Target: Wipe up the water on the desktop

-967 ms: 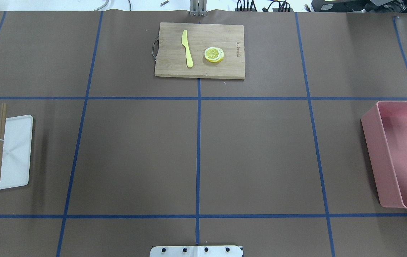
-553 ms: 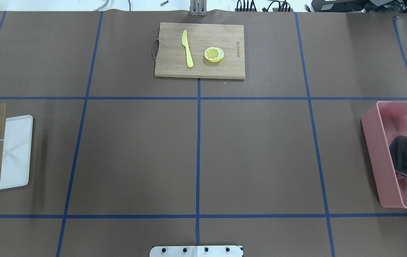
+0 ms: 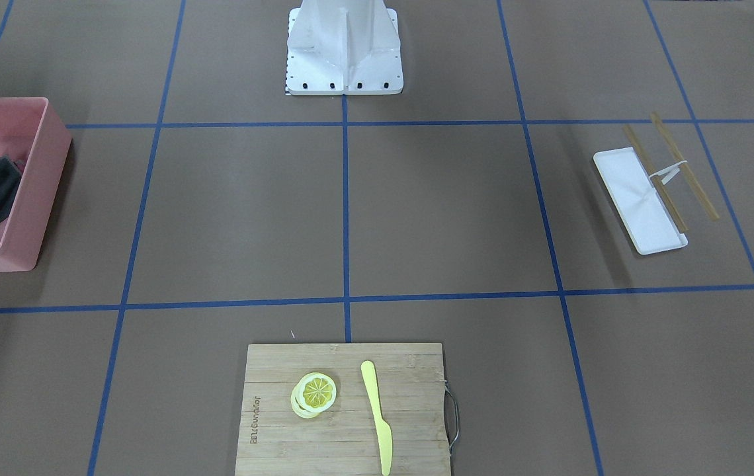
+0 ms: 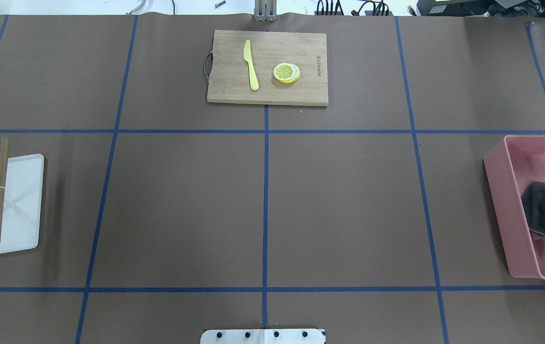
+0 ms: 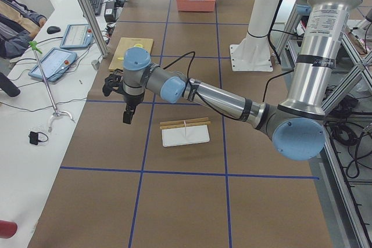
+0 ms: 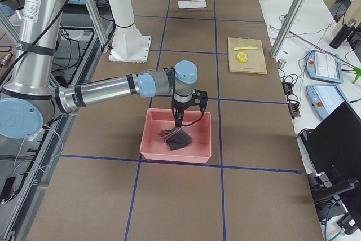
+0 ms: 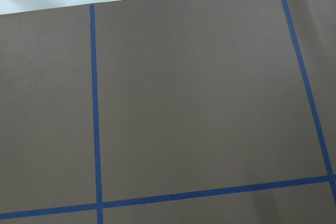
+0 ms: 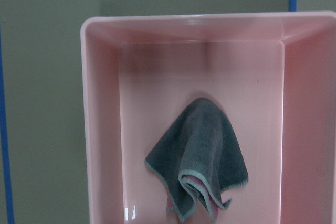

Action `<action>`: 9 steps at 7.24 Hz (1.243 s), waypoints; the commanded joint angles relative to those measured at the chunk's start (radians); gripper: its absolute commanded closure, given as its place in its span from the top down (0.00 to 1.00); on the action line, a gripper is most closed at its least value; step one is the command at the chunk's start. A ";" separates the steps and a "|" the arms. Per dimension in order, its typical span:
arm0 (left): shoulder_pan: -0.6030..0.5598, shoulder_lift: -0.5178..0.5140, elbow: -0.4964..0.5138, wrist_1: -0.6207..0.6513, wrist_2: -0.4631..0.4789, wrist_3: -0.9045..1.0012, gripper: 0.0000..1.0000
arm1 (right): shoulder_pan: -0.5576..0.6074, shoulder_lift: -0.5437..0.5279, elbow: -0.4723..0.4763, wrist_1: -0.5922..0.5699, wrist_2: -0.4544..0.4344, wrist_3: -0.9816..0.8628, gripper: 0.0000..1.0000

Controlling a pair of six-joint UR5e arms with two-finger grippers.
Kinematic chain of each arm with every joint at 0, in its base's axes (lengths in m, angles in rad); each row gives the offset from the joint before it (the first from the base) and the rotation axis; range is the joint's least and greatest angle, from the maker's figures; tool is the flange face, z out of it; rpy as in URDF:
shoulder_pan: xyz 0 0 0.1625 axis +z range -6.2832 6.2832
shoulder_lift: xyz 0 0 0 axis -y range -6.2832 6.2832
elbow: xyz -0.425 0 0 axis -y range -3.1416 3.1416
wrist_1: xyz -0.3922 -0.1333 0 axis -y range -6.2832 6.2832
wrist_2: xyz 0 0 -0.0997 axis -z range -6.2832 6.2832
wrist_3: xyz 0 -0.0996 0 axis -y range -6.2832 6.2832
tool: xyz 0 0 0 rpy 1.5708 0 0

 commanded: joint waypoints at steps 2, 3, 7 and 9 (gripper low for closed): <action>-0.041 -0.038 0.135 0.000 0.004 0.207 0.98 | 0.044 0.150 -0.109 0.000 -0.041 0.000 1.00; -0.041 -0.052 0.181 0.038 -0.005 0.221 0.98 | 0.087 0.183 -0.164 -0.001 -0.040 -0.009 1.00; -0.050 -0.089 0.282 0.218 -0.098 0.323 0.98 | 0.127 0.224 -0.283 0.023 -0.038 -0.167 1.00; -0.050 -0.058 0.236 0.175 -0.108 0.291 0.98 | 0.129 0.226 -0.281 0.023 -0.029 -0.158 1.00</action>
